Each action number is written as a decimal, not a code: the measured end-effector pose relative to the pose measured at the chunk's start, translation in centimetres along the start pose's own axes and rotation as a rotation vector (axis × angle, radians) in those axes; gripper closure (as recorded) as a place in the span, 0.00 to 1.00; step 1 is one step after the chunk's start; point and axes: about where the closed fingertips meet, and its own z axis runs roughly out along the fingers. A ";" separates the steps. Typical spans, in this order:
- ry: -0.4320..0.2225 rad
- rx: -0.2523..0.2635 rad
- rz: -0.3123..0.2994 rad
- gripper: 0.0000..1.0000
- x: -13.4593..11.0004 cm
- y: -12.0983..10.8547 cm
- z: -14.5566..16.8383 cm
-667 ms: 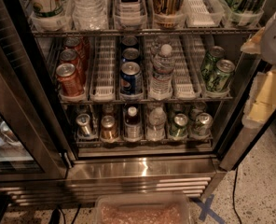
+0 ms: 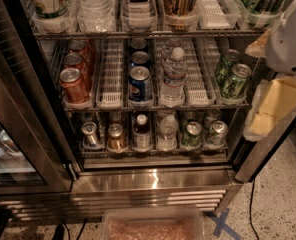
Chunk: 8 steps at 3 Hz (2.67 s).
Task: Pick 7up can from top shelf of fridge
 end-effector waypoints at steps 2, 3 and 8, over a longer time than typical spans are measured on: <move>-0.125 0.040 -0.057 0.00 -5.7 1.6 -0.4; -0.178 0.077 -0.045 0.00 -7.2 1.9 -0.8; -0.667 0.207 0.027 0.00 -19.4 0.0 -1.6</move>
Offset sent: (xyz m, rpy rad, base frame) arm -0.0048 0.0416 0.0050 0.0619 -0.0463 0.0580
